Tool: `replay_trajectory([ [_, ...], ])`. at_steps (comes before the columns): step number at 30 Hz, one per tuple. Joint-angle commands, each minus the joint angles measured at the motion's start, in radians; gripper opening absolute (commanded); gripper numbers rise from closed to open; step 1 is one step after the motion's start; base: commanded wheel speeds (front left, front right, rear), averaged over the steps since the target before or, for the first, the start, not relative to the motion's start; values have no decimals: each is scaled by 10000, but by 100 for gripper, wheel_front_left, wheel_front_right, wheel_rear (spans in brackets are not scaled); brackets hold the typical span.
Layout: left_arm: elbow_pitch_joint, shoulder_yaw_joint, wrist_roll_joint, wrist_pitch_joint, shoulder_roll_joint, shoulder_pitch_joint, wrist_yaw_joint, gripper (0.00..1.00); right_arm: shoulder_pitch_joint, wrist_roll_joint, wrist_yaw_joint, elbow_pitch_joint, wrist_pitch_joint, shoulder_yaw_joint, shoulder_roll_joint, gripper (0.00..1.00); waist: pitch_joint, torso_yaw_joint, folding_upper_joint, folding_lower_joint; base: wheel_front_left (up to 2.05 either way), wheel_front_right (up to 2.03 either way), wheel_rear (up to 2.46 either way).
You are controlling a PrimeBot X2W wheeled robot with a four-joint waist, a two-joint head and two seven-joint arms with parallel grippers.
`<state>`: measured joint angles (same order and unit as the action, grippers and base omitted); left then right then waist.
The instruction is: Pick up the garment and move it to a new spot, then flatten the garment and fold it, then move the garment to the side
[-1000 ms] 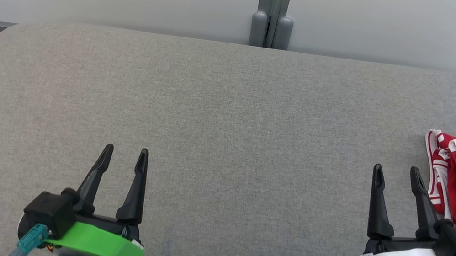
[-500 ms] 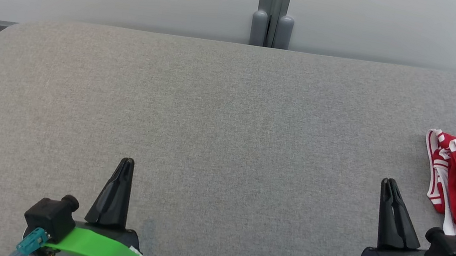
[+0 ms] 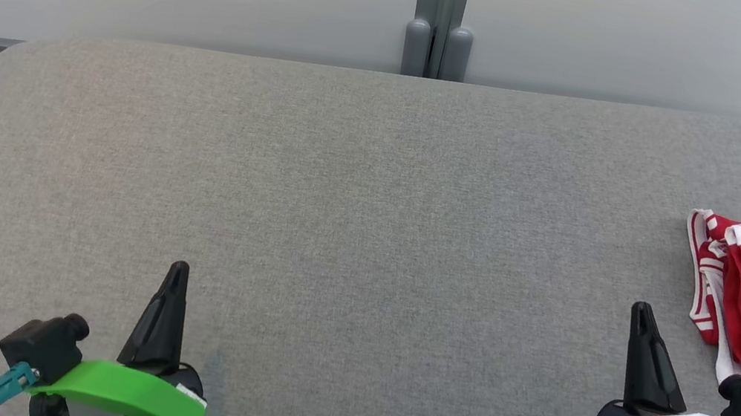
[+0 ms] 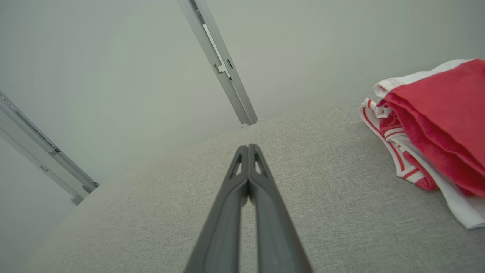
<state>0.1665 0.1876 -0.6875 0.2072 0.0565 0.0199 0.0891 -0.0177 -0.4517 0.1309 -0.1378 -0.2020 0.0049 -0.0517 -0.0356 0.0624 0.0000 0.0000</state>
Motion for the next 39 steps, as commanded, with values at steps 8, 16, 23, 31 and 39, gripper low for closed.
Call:
replay_trajectory([
  [8,8,-333,-1330,-316,143,300,111,0,-345,-1640,0,-15,337,-101,-121,0,25,-48,0,0,0,0,0],
  [16,89,-562,-2337,-584,185,385,154,0,-421,-2860,0,-131,619,-166,-154,0,48,-92,0,0,0,0,0],
  [23,145,-765,-3147,-816,211,449,182,0,-473,-3855,0,-227,853,-229,-175,0,69,-132,0,0,0,0,0],
  [31,225,-1009,-4097,-1090,236,511,221,0,-548,-5018,0,-341,1145,-312,-192,0,95,-183,0,0,0,0,0],
  [39,296,-1214,-4861,-1330,251,576,258,0,-606,-5955,0,-435,1382,-386,-200,0,118,-227,0,0,0,0,0],
])
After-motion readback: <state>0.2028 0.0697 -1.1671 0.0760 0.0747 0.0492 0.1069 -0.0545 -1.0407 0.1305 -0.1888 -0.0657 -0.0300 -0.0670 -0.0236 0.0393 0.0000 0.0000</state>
